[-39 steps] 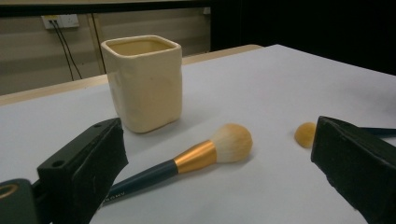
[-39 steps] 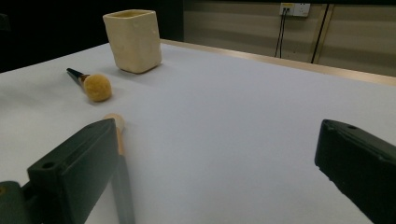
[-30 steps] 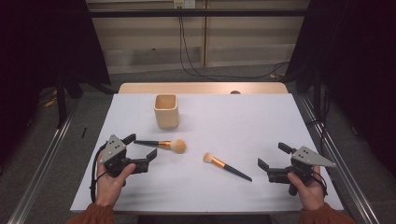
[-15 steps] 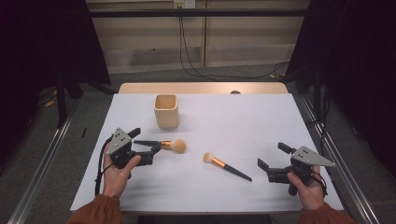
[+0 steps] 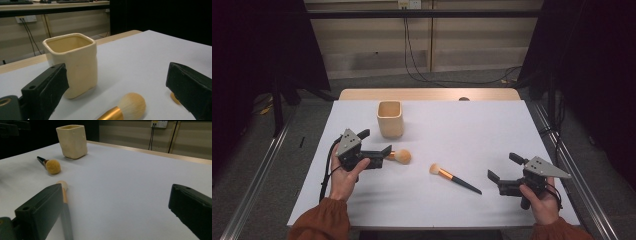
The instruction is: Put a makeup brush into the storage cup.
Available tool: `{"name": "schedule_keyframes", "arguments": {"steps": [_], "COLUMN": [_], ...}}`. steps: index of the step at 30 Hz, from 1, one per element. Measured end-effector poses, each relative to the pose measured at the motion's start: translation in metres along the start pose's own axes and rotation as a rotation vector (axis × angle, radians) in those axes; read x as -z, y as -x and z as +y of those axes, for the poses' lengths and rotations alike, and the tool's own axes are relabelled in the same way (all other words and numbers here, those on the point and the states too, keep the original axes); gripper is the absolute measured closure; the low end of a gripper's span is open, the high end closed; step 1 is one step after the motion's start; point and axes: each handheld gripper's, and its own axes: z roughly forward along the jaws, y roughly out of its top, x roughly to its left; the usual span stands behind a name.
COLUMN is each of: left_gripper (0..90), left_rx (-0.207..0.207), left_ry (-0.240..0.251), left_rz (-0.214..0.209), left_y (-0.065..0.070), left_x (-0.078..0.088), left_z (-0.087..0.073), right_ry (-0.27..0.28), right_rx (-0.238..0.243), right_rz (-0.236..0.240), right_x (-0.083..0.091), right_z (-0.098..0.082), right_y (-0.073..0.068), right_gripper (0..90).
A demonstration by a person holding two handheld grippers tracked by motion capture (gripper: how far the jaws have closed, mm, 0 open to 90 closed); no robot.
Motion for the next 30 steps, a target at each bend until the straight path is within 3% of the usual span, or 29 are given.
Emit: {"name": "schedule_keyframes", "arguments": {"steps": [3,12,19,22,30], "left_gripper": [3.9,3.8,3.4,3.4,3.5], "left_rx": [-0.022,0.027,0.022,-0.003,-0.007], "left_ry": [-0.006,-0.033,-0.059,-0.088,-0.156], "left_rz": [0.014,-0.019,-0.041,-0.055,-0.08], "left_y": [0.001,-0.007,-0.005,-0.003,-0.005], "left_x": [-0.005,-0.027,-0.043,-0.047,-0.048], "left_z": [0.002,0.007,0.01,0.012,0.017], "right_ry": [-0.003,-0.007,-0.008,-0.009,-0.01], "right_rx": [0.001,-0.003,-0.008,-0.006,-0.005], "right_rz": [-0.001,0.001,0.0,0.001,0.003], "right_x": [0.0,0.0,-0.001,-0.001,-0.001], "right_z": [0.0,0.0,0.0,0.0,0.0], "right_y": [0.0,0.0,0.0,0.001,0.0], "right_gripper": [0.0,0.0,0.0,0.0,0.0]}}
